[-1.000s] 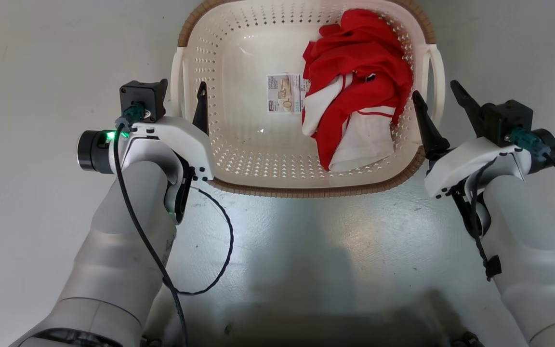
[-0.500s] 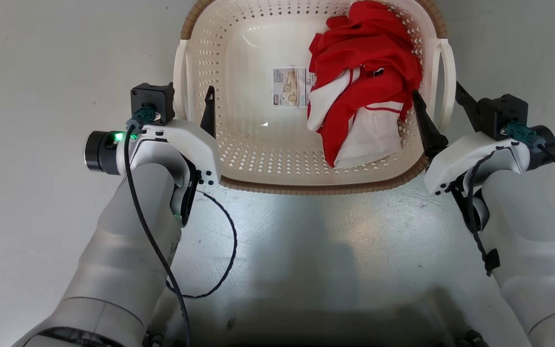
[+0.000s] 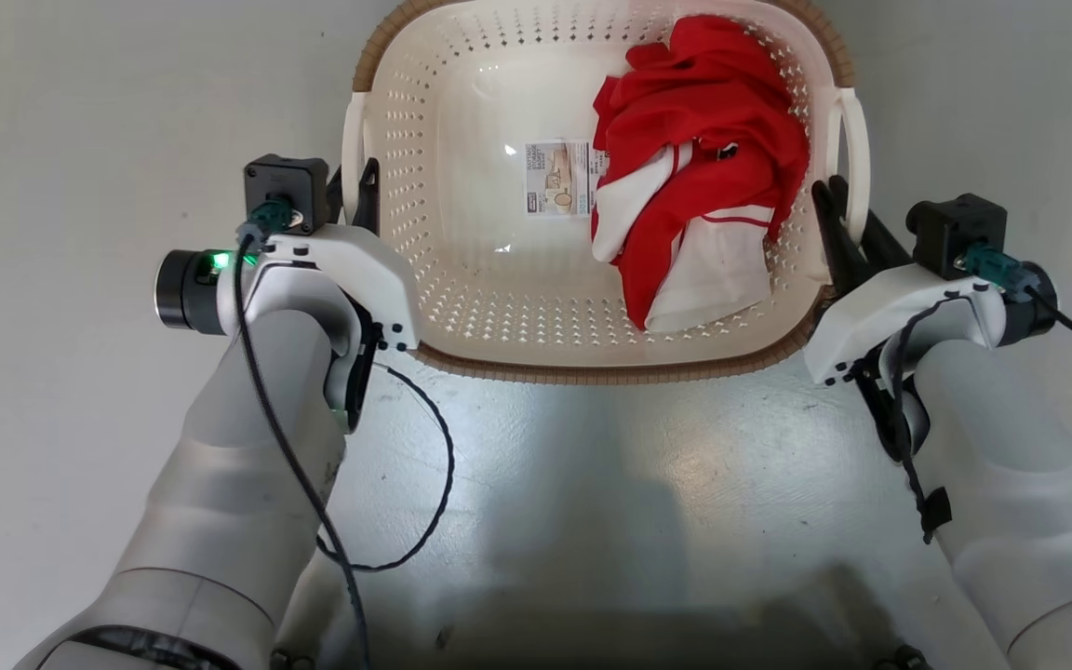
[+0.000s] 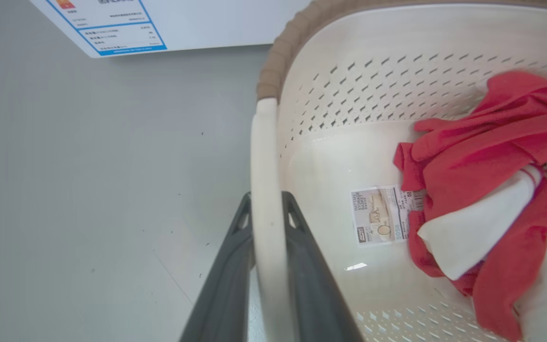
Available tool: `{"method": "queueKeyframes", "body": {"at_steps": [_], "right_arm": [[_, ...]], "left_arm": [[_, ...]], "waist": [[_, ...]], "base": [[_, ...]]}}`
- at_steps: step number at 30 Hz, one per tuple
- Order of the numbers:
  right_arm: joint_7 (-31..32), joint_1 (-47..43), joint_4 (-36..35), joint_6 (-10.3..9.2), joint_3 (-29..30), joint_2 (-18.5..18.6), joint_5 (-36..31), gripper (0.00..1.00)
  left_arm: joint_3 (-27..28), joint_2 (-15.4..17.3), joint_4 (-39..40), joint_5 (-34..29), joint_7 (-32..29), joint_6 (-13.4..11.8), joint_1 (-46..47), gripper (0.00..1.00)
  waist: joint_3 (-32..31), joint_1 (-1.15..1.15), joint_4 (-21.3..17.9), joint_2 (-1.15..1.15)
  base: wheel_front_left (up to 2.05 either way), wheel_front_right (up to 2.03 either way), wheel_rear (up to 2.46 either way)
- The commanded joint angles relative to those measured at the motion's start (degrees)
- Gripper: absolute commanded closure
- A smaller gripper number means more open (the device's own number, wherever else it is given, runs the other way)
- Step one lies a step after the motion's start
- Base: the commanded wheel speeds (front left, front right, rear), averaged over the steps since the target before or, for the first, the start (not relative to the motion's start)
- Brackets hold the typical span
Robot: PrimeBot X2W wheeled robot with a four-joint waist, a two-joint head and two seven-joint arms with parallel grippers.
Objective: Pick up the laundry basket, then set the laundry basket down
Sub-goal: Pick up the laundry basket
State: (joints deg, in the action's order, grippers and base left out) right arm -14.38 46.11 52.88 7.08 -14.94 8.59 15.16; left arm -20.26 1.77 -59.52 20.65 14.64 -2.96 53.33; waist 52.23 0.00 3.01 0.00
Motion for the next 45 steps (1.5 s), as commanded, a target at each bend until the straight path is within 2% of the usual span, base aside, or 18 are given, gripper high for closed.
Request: {"method": "queueKeyframes", "body": {"at_steps": [1,11,19,28,39,45], "right_arm": [[-0.6,-2.2,-0.1,0.41,-2.0,-1.3,0.5,1.0],[-0.6,-2.9,3.6,0.41,-6.7,-1.5,4.8,1.0],[-0.6,-5.3,7.2,0.41,-11.2,-2.3,9.2,1.0],[2.3,-8.2,12.0,0.41,-18.3,-3.1,16.1,1.0],[9.0,-13.0,12.5,0.41,-26.0,-2.2,24.0,1.0],[12.9,-15.2,12.0,0.41,-29.7,-2.7,27.4,1.0]], "left_arm": [[0.8,1.1,0.5,-0.6,0.4,-0.1,-1.4,1.0],[0.3,1.1,-1.6,-0.8,0.4,0.7,-3.0,1.0],[-0.7,1.1,-4.1,0.4,0.4,1.7,-6.6,1.0],[-2.1,1.1,-10.3,3.4,0.2,4.5,-11.2,1.0],[-3.7,1.1,-13.6,6.4,-3.2,7.1,-19.5,1.0],[-4.8,1.1,-14.0,7.6,-6.2,8.4,-23.1,1.0]], "waist": [[-0.8,0.0,-0.2,0.0],[-4.5,0.0,-1.1,0.0],[-11.2,0.0,-2.4,0.0],[-23.1,0.0,-4.4,0.0],[-40.9,0.0,-7.4,0.0],[-48.3,0.0,-8.8,0.0]], "base": [[0.0,0.0,0.0],[0.0,0.0,0.0],[0.0,0.0,0.0],[0.0,0.0,0.0],[0.0,0.0,0.0],[0.0,0.0,0.0]]}}
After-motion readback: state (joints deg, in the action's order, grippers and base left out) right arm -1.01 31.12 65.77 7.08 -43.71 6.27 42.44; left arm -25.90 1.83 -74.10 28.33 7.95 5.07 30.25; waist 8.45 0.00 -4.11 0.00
